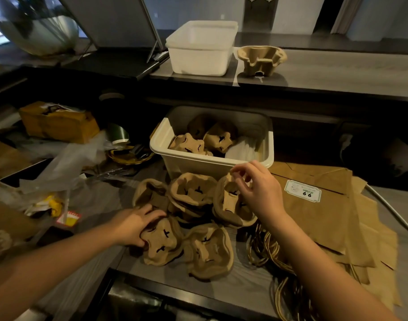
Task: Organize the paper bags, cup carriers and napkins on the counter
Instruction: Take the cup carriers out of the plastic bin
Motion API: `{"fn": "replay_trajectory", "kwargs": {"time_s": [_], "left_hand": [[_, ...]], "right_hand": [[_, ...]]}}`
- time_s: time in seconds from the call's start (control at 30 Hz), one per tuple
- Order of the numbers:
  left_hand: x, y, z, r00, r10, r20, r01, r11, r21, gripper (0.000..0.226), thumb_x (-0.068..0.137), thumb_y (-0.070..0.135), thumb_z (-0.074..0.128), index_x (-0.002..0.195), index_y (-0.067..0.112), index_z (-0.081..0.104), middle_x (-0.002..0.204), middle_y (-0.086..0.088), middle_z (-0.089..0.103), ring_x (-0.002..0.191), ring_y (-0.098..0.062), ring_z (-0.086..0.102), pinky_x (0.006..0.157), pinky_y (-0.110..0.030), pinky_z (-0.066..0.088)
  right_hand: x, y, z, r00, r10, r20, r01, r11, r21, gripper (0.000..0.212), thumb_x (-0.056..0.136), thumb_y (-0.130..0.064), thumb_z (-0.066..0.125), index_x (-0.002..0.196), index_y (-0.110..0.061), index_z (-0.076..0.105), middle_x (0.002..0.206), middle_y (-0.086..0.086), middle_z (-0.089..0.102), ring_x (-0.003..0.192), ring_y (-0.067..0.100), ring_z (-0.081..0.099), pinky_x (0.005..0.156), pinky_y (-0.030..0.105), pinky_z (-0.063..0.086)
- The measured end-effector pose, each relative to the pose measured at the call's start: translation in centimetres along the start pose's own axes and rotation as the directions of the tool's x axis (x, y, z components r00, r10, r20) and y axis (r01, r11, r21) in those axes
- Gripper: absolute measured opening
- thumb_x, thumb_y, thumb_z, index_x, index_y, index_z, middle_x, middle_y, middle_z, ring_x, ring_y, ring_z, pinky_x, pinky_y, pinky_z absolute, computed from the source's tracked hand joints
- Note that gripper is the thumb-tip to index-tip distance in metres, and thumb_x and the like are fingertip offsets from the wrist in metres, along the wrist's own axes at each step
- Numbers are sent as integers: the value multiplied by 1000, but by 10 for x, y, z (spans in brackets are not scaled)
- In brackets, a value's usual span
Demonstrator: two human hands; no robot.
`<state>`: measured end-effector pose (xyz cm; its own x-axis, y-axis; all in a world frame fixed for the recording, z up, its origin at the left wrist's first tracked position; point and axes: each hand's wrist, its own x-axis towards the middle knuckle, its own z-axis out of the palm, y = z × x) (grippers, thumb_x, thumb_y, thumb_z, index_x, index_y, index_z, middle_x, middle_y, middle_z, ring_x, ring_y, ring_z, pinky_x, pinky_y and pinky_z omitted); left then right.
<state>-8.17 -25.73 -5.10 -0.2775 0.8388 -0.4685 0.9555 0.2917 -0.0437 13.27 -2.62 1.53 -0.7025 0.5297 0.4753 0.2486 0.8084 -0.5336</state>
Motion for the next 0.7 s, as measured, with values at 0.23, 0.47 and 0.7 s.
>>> {"fn": "replay_trajectory", "kwargs": {"time_s": [0.23, 0.47, 0.7], "left_hand": [[1, -1, -59, 932, -38, 360, 124, 968, -220, 98, 79, 29, 72, 150, 24, 5, 156, -6, 10, 136, -22, 32, 107, -29, 35], [10, -29, -194, 975, 84, 207, 16, 898, -440, 16, 91, 28, 57, 106, 31, 58, 102, 7, 63, 95, -3, 61, 84, -21, 49], [98, -33, -200, 961, -163, -223, 73, 927, -367, 46, 89, 42, 56, 131, 26, 45, 132, 0, 48, 117, -18, 50, 93, -31, 46]], "right_hand": [[48, -4, 4, 995, 28, 95, -24, 999, -37, 27, 91, -26, 58, 117, -18, 59, 108, -4, 56, 101, 9, 50, 77, 19, 44], [115, 31, 31, 933, 168, 318, -77, 957, -279, 44, 91, -30, 57, 133, -24, 46, 136, -2, 44, 124, 19, 39, 89, 29, 42], [144, 44, 52, 887, 129, 444, 50, 928, -369, 58, 93, -31, 53, 145, -17, 30, 145, 6, 37, 130, 26, 39, 100, 35, 40]]}}
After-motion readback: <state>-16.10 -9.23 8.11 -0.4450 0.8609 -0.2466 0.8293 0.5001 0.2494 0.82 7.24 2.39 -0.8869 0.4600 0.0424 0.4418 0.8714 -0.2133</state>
